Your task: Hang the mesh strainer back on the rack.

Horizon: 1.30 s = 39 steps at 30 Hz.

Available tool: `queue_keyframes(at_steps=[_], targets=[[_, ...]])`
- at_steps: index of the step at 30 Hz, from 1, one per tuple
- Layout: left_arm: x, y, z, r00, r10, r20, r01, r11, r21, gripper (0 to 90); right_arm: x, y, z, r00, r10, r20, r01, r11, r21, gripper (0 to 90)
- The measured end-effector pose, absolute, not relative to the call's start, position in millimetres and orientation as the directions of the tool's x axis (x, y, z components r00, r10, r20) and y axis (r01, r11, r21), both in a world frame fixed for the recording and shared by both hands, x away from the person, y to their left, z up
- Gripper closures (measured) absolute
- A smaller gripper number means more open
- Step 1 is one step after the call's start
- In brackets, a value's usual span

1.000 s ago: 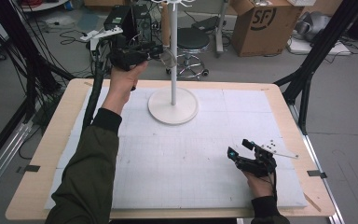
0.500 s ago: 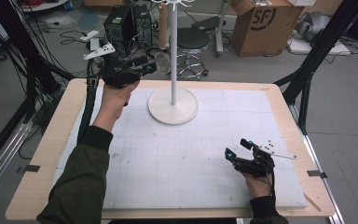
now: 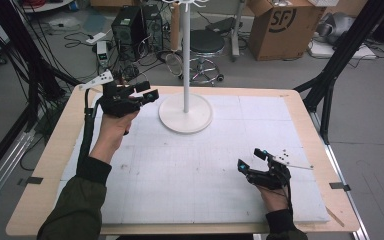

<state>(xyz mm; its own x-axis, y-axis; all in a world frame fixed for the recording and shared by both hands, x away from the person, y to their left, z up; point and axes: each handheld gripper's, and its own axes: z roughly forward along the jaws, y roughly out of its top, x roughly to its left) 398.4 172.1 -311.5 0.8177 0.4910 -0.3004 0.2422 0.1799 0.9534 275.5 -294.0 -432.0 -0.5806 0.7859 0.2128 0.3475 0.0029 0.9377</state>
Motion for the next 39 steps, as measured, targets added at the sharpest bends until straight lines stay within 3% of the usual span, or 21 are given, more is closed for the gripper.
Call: queue_keyframes(at_steps=[4,14,39], targets=[[390,174,-320,0.820,0.492,-0.291,0.251,0.147,0.957,28.1,276,-292,-432,-0.589,0.782,0.205,0.344,0.013,0.939,14.7],[358,171,-349,0.826,0.465,-0.318,0.265,0.177,0.948,27.7,270,-289,-428,-0.594,0.781,0.195,0.332,0.017,0.943,14.7],[319,187,-413,0.775,0.530,-0.345,0.323,0.138,0.936,27.5,267,-282,-427,-0.614,0.766,0.192,0.337,0.034,0.941,14.8]])
